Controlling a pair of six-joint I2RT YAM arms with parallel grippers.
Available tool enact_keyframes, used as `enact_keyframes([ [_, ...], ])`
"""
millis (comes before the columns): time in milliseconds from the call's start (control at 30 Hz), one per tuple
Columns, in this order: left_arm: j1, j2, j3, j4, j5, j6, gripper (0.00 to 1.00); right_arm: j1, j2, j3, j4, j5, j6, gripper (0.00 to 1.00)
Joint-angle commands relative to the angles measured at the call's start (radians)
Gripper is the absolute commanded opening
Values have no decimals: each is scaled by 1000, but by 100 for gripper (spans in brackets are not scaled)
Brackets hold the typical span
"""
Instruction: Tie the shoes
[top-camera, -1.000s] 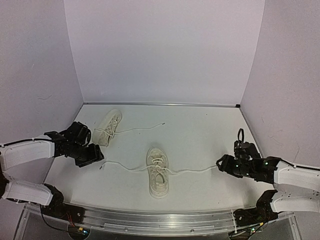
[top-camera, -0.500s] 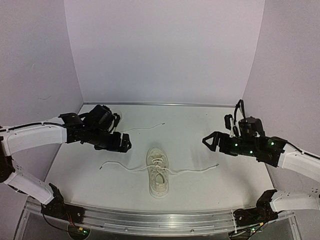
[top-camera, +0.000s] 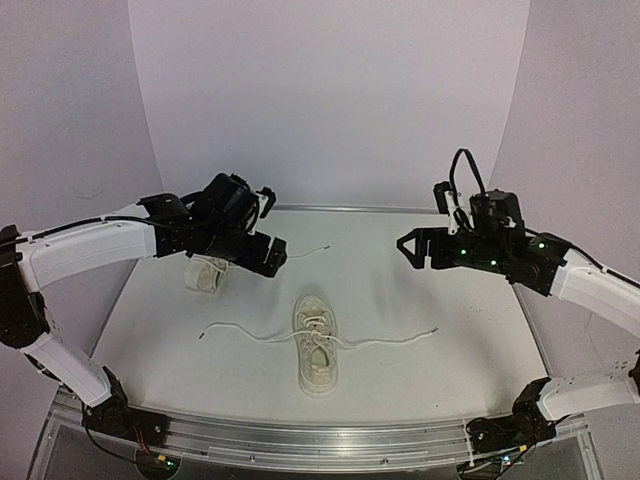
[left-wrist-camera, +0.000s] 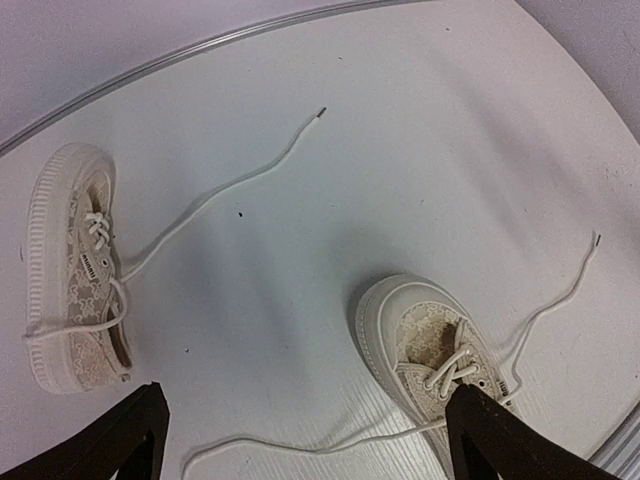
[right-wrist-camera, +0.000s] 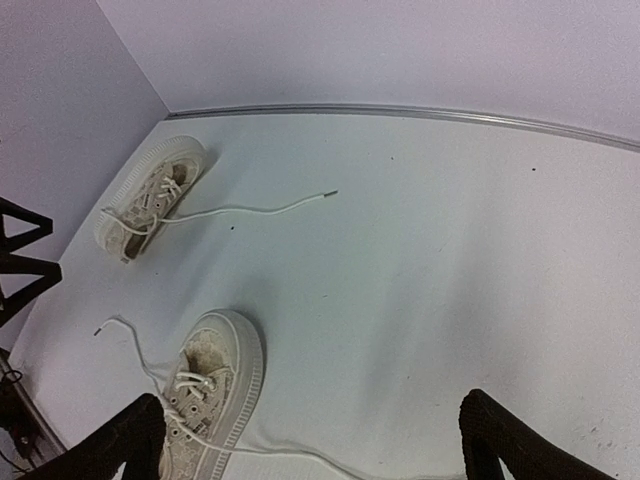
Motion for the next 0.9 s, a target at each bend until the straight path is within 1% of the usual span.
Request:
enact_keyframes([
  [0,2,-40,-47,40,168,156,100,4,65,49,1,-90,-125,98],
  [133,-6,-49,-167,27,358,182,100,4,61,-17,55,-216,-122,98],
  [267,-17,-104,-304,97,395,216,99,3,38,-83,111,-321,-113,98],
  [333,-17,-114,-344,114,402,274,96,3,38,-104,129,-349,-109,98],
  [500,-18,-78,-341,87,429,494,92,3,68,-134,183,-418,-76,98],
  [600,-18,-53,-340,115,456,615,90,3,81,-133,186,-422,-69,98],
  [667,-17,-28,-338,148,477,668,88,3,77,-131,185,-413,-60,98],
  [767,-17,39,-315,176,480,741,80,3,55,-136,188,-421,-50,98],
  [867,-17,111,-279,194,473,783,66,3,34,-147,192,-440,-51,98],
])
